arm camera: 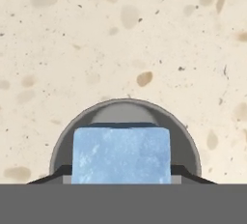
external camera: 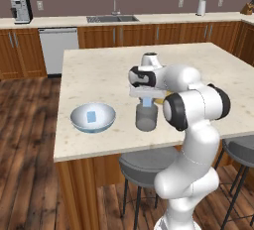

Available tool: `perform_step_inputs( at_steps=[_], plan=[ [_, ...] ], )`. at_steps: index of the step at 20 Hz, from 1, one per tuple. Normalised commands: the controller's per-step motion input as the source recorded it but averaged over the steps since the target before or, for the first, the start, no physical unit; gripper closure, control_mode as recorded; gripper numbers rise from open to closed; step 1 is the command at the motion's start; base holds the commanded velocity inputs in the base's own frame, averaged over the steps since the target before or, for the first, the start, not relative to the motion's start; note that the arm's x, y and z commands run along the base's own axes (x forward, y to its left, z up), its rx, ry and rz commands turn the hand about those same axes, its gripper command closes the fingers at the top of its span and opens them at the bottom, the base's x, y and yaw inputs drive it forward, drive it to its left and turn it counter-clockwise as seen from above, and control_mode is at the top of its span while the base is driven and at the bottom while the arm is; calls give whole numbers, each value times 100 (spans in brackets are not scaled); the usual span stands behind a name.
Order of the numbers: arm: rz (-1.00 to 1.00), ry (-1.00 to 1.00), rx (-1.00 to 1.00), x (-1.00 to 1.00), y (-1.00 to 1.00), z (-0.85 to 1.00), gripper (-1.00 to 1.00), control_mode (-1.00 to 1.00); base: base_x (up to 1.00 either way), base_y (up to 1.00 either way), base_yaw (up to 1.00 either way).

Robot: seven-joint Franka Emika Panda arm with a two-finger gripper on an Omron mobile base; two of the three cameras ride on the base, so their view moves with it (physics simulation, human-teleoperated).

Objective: There are two ice cubes in the ice bowl. Place both ice cubes in the glass cup.

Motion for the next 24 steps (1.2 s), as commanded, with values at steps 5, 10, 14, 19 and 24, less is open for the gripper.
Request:
perform_step_inputs(
  at_steps=[5, 10, 14, 19, 24],
  plan=[
    [0, 0, -3, 3, 0, -24, 100, -100, 0, 0, 0],
    [0, 0, -4, 0, 0, -23, 100, -100, 0, 0, 0],
    [0, 0, 0, 0, 0, -14, 100, -100, 0, 0, 0],
    [0, 0, 0, 0, 0, 0, 100, -100, 0, 0, 0],
    [0, 0, 0, 0, 1, 5, -100, -100, 0, 0, 0]
  ],
)
